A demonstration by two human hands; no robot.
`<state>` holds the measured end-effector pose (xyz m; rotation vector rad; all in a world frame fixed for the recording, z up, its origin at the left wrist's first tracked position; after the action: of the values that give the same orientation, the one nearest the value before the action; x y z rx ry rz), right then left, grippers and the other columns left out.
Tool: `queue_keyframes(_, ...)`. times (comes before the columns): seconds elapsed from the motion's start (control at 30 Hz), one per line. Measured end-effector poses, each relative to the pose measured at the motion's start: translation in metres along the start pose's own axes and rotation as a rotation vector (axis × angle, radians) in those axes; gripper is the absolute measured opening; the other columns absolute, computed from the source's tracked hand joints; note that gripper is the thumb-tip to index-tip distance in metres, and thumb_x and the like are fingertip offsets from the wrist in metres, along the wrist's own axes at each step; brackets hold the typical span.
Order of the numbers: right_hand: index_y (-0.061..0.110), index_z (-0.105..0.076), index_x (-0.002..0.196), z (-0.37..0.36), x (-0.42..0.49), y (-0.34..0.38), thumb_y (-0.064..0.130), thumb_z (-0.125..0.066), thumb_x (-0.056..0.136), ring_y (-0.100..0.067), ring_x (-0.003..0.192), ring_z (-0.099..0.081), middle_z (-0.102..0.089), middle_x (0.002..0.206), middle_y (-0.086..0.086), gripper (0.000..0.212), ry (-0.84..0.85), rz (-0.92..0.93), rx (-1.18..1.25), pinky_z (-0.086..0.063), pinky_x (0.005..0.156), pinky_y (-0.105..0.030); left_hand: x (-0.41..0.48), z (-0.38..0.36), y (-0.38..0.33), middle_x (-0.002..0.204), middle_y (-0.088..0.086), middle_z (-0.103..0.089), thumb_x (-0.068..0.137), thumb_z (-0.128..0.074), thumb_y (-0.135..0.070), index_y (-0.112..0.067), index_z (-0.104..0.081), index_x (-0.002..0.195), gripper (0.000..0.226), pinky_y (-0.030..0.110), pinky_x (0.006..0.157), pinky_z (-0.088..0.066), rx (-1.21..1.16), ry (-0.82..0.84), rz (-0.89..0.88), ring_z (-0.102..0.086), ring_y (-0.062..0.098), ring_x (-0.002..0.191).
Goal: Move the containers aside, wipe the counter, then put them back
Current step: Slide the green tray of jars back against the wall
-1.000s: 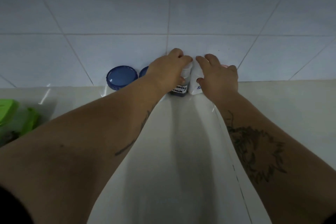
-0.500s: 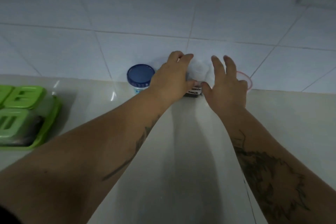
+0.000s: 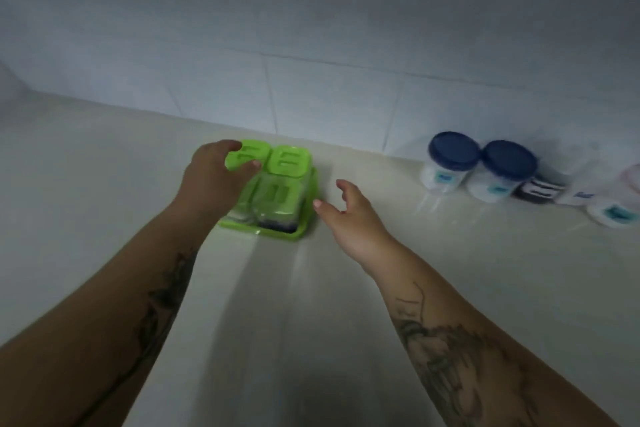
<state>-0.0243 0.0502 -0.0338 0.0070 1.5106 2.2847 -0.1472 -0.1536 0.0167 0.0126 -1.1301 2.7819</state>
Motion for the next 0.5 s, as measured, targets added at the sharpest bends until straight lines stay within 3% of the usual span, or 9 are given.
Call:
queue_keyframes(0.07, 0.02, -0.043, 0.139, -0.037, 0.006, 0.005, 0.041, -0.063, 0.088, -0.014, 0.11, -0.053, -0.055, 0.127, -0.001, 0.058, -0.001, -0.069, 0.113, -0.038, 0.089, -0.023, 0.001, 0.008, 0.033, 0.136, 0.015, -0.051, 0.083, -0.067, -0.046, -0.016, -0.055, 0.13, 0.058, 0.04, 0.109, -0.034, 0.083, 0.008, 0.052, -0.045, 0.028, 0.128)
queue_keyframes(0.13, 0.024, -0.054, 0.125, -0.063, 0.011, 0.005, 0.045, -0.065, 0.084, -0.014, 0.103, -0.059, -0.063, 0.116, 0.003, 0.048, -0.054, -0.109, 0.189, -0.045, 0.087, -0.027, -0.001, 0.005, 0.06, 0.144, 0.016, -0.043, 0.084, -0.065, -0.047, -0.014, -0.043, 0.141, 0.069, 0.038, 0.112, -0.031, 0.065, 0.065, 0.129, -0.04, 0.028, 0.134)
queue_keyframes(0.23, 0.027, -0.061, 0.109, -0.081, 0.016, 0.001, 0.051, -0.068, 0.074, -0.016, 0.098, -0.065, -0.07, 0.107, 0.003, 0.043, -0.165, -0.115, 0.291, -0.05, 0.091, -0.035, -0.011, -0.014, 0.089, 0.152, 0.011, -0.034, 0.081, -0.063, -0.057, -0.018, -0.022, 0.151, 0.09, 0.043, 0.111, -0.033, -0.225, 0.213, 0.286, -0.038, 0.027, 0.136)
queue_keyframes(0.27, 0.029, -0.06, 0.107, -0.083, 0.016, 0.001, 0.045, -0.07, 0.077, -0.015, 0.095, -0.065, -0.069, 0.105, 0.004, 0.036, -0.187, -0.111, 0.316, -0.05, 0.087, -0.032, -0.015, -0.021, 0.094, 0.15, 0.007, -0.038, 0.08, -0.062, -0.06, -0.021, -0.025, 0.15, 0.088, 0.044, 0.11, -0.036, -0.324, 0.25, 0.335, -0.041, 0.026, 0.134)
queue_keyframes(0.3, 0.03, -0.058, 0.107, -0.084, 0.015, 0.001, 0.038, -0.07, 0.081, -0.012, 0.092, -0.064, -0.069, 0.103, 0.005, 0.03, -0.198, -0.104, 0.346, -0.049, 0.082, -0.028, -0.017, -0.026, 0.097, 0.143, 0.003, -0.048, 0.079, -0.061, -0.062, -0.023, -0.038, 0.144, 0.08, 0.045, 0.107, -0.039, -0.398, 0.268, 0.358, -0.048, 0.024, 0.129)
queue_keyframes(0.37, 0.031, -0.054, 0.109, -0.083, 0.013, 0.0, 0.028, -0.071, 0.084, -0.003, 0.085, -0.062, -0.067, 0.097, 0.009, 0.03, -0.208, -0.094, 0.402, -0.047, 0.072, -0.021, -0.019, -0.028, 0.094, 0.114, -0.005, -0.068, 0.077, -0.061, -0.06, -0.03, -0.064, 0.114, 0.048, 0.044, 0.098, -0.047, -0.467, 0.247, 0.335, -0.062, 0.018, 0.107)
queue_keyframes(0.43, 0.029, -0.053, 0.113, -0.07, 0.012, -0.003, 0.025, -0.072, 0.083, 0.0, 0.083, -0.061, -0.065, 0.095, 0.011, 0.035, -0.253, -0.085, 0.431, -0.046, 0.068, -0.017, -0.019, -0.03, 0.082, 0.096, -0.01, -0.071, 0.08, -0.063, -0.054, -0.032, -0.069, 0.091, 0.026, 0.039, 0.091, -0.051, -0.501, 0.218, 0.313, -0.065, 0.014, 0.094)
queue_keyframes(0.5, 0.026, -0.053, 0.117, -0.047, 0.012, -0.005, 0.026, -0.073, 0.082, -0.001, 0.083, -0.062, -0.066, 0.096, 0.01, 0.04, -0.31, -0.083, 0.463, -0.047, 0.068, -0.017, -0.019, -0.037, 0.062, 0.092, -0.013, -0.07, 0.082, -0.063, -0.052, -0.032, -0.069, 0.087, 0.021, 0.034, 0.083, -0.051, -0.507, 0.22, 0.27, -0.064, 0.011, 0.088)
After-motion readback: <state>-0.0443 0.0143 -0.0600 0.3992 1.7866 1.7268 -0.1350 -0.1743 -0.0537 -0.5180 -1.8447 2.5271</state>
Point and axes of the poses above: each hand's wrist, its own x-axis towards the middle knuckle, its own z-axis out of the back of the hand, y = z × x, the point moved 7 cm from there along x, towards the middle knuckle
